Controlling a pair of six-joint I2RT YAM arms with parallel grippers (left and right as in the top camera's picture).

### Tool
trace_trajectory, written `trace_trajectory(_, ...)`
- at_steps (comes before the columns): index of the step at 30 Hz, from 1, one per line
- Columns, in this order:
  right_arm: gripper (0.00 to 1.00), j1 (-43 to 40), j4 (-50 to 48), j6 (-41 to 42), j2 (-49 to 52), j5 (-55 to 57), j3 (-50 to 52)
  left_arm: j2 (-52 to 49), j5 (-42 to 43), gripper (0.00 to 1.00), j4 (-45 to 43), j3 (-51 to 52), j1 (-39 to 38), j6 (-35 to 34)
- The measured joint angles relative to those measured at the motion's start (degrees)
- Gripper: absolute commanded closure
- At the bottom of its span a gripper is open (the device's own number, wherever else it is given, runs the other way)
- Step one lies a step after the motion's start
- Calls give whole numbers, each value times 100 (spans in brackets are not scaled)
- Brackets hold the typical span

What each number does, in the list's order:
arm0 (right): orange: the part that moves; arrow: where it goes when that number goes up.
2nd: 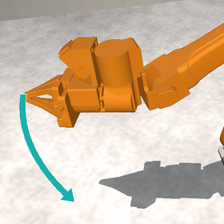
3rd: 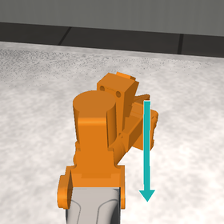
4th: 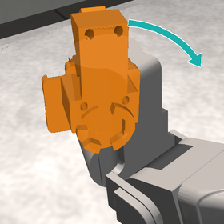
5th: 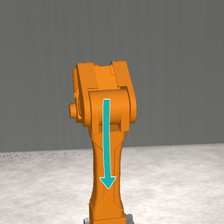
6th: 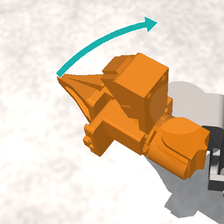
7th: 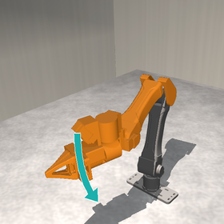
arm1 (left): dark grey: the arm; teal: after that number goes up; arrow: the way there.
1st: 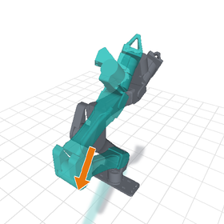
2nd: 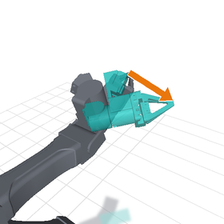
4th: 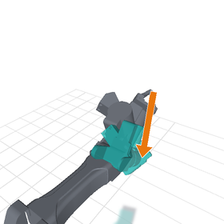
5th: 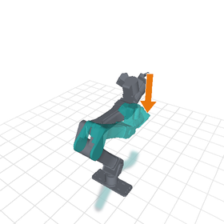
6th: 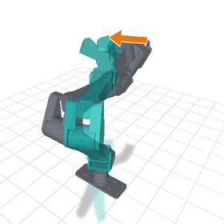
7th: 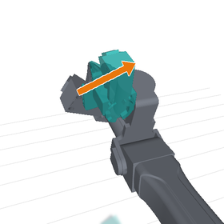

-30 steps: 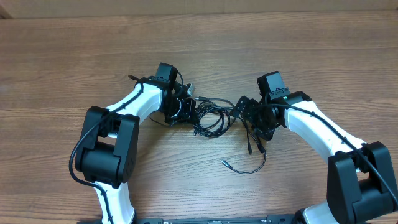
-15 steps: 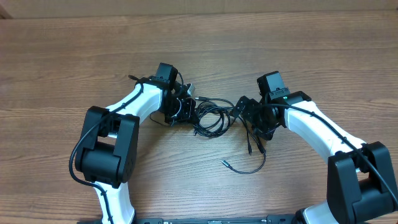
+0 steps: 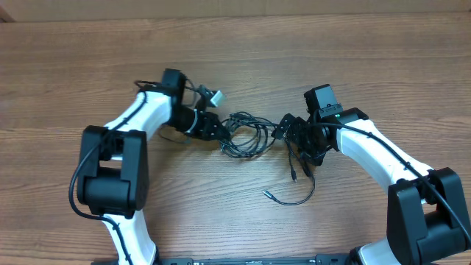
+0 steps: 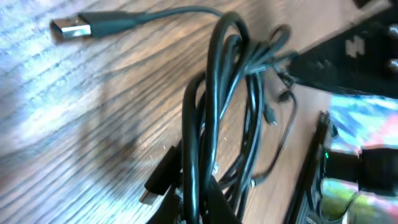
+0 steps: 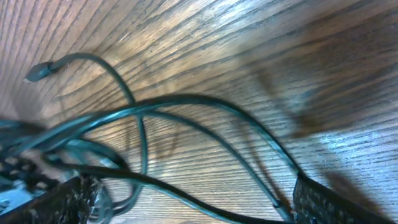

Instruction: Untangle cables

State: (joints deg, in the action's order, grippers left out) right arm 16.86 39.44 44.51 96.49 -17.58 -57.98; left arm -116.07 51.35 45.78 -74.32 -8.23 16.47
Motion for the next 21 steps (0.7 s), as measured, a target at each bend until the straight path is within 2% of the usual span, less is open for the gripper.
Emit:
trace_trajectory(3,1,0,20,0,0,-55,0,0,269,96,184,0,166,726)
trace_trajectory(5,25,0,85,-68,0,-293,-4,0,372,96,201,0,181,1102)
trace_trajectory(9,46,-46,-730,-308,0,-1423,-7,0,514,96,164,0,179,1471)
trace_trajectory(11,64,-72,-1209,-396,0,-2175,-15,0,557,96,136,0,179,1556)
trace_trajectory(15,63,-48,-1652,-319,-2,-3270,-37,0,739,96,66,0,179,1565)
trace_trajectory(21,66,317,-1572,417,-2,-2732,-37,0,1121,96,46,0,179,1276)
